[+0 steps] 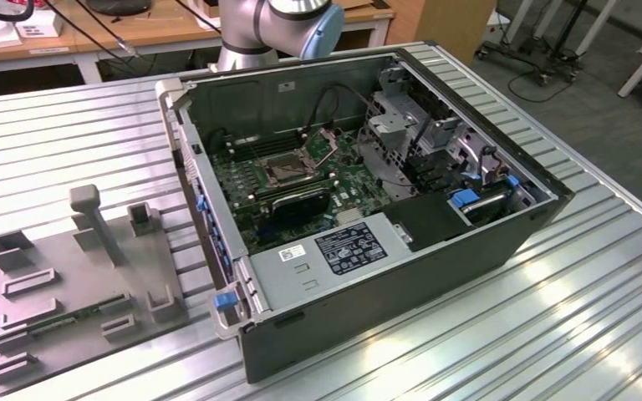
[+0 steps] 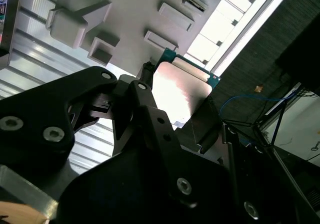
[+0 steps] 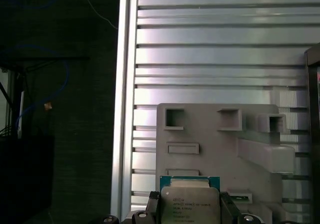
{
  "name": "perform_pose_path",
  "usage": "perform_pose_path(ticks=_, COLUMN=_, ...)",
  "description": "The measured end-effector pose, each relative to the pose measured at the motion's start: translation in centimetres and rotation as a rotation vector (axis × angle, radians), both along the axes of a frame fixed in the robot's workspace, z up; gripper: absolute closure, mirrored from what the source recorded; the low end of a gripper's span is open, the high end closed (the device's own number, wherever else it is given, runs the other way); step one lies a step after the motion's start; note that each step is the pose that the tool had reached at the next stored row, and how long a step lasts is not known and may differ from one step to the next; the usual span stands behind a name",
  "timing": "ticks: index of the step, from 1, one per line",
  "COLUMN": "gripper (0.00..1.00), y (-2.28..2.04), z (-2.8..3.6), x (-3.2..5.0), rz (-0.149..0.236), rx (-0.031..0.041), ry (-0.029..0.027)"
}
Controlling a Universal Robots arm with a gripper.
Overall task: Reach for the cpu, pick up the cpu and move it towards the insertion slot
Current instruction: 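Pick up the cpu and move it towards the insertion slot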
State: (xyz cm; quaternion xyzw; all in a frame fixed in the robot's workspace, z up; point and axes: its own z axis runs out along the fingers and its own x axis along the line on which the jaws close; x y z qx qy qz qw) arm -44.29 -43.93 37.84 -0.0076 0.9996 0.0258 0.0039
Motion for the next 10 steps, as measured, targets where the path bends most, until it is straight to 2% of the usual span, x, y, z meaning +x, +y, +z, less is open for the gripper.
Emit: perform_pose_path(ticks=10, gripper=0.46, y=0.00, z=0.12, x=0.00, rz=0.000, rx=0.0000, ry=0.0000)
